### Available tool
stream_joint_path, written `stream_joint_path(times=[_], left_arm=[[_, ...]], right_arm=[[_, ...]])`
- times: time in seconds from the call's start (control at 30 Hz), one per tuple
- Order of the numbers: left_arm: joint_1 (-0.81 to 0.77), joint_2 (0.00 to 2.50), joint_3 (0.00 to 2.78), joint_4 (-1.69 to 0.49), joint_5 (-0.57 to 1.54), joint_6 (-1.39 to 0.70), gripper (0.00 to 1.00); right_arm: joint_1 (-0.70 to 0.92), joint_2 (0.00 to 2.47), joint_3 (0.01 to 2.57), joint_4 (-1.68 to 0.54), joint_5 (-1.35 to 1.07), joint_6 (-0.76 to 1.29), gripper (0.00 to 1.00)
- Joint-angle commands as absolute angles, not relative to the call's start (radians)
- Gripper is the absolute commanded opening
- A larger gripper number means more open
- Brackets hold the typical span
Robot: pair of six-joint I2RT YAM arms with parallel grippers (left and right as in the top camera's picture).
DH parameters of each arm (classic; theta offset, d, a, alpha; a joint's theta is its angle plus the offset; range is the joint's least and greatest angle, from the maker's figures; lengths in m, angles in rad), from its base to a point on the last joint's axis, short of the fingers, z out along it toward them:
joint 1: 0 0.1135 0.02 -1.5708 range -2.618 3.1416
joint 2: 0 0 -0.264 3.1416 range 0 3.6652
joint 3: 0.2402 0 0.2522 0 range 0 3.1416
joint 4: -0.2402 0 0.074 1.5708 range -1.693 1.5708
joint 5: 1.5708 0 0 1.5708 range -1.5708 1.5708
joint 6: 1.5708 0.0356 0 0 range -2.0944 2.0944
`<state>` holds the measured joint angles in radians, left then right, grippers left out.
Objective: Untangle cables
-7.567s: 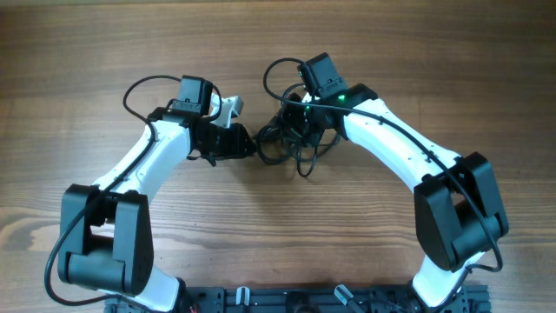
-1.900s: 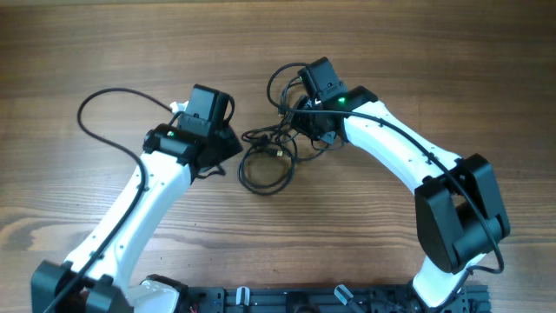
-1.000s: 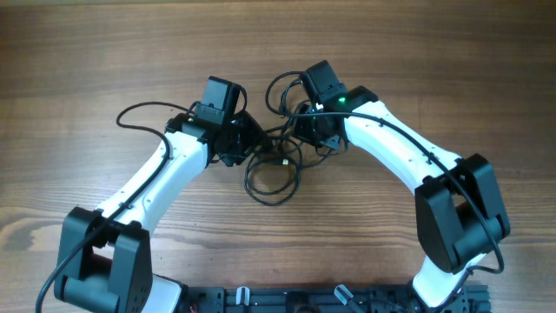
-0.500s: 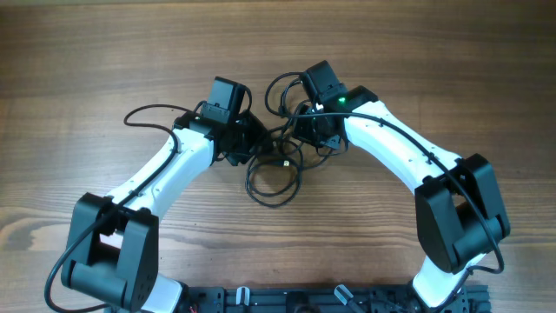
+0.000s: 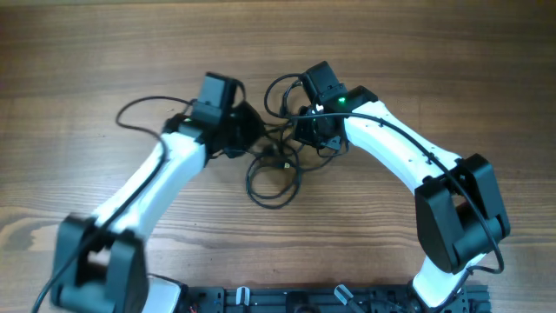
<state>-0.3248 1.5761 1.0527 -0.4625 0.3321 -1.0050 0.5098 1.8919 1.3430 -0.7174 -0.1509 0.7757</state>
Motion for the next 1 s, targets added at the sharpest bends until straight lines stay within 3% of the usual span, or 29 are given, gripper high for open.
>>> stream_joint_path(times=[0.0, 0.5, 0.7, 0.97], left_arm=[[-0.221, 1.355, 1.066, -0.452, 0.349, -0.973, 0.04], [0.129, 0.865, 1.066, -0.319, 0.377, -0.977, 0.04], [0.241, 0.825, 1.066, -0.197, 0.323, -0.977, 0.04], [0.374, 0.826, 1.066, -0.198, 0.263, -1.008, 0.04]], right_arm=[[0.508, 1.879, 1.333, -0.719, -0.152, 0.759, 0.04], [0.508, 1.887, 1.333, -0.719, -0.123, 0.762, 0.04], [0.508, 1.916, 1.333, -0.717, -0.123, 0.762, 0.04], [0.507, 1.963, 1.333, -0.677, -0.119, 0.762, 0.04]])
